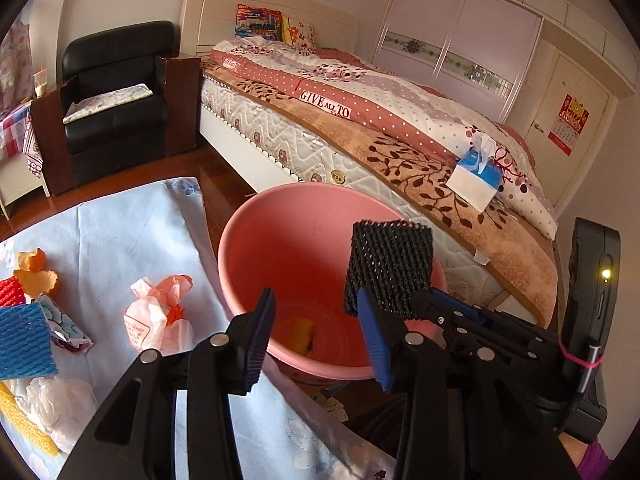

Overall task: Collect trash
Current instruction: 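Open the right tool to drop the black net into the bucket, then reach the right tool to the clear plastic bag and grasp it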

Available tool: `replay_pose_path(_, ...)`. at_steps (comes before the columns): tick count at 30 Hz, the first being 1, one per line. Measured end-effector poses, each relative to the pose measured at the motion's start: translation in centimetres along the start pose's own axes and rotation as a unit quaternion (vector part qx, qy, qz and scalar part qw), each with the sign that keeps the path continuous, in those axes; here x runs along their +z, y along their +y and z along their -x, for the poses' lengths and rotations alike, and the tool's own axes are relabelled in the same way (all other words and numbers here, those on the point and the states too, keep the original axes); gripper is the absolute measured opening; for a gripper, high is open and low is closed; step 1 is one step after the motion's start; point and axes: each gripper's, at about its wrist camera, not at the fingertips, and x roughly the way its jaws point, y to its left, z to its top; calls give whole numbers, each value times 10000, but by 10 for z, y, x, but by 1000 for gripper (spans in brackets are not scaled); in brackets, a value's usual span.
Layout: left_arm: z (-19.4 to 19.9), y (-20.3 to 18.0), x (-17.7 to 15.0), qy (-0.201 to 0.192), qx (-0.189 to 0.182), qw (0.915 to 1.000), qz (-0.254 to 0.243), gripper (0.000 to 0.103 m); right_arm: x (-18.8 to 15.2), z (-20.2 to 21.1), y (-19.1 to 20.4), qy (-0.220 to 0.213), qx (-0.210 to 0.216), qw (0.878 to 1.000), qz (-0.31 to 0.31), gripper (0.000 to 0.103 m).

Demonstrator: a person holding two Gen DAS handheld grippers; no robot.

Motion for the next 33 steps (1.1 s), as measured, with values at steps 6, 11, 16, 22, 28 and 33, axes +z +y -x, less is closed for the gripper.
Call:
replay_pose_path(6,12,3,-3,-65,36,10000,-18,49,0,1,-1,-15,-14,10000,-90,36)
replay_pose_path(11,25,9,-4,-154,96,9998,29,50,-1,7,6,-41,127,9999,-46,39)
replay_pose_path(16,43,20,-7,-293,249,9992,103,50,-5,14,26,-108,341,9992,188,39)
replay_pose_path(22,74,43,-11,-487,506,9971,279,50,-10,20,53,-149,648,9973,319,40)
replay_pose_path(28,111,72,-21,-689,873,9931,380,50,-19,24,79,-65,908,9948,456,39)
replay_pose_path(33,137,98,-32,-835,1157,9883,529,50,-28,31,103,-136,1037,9922,678,39)
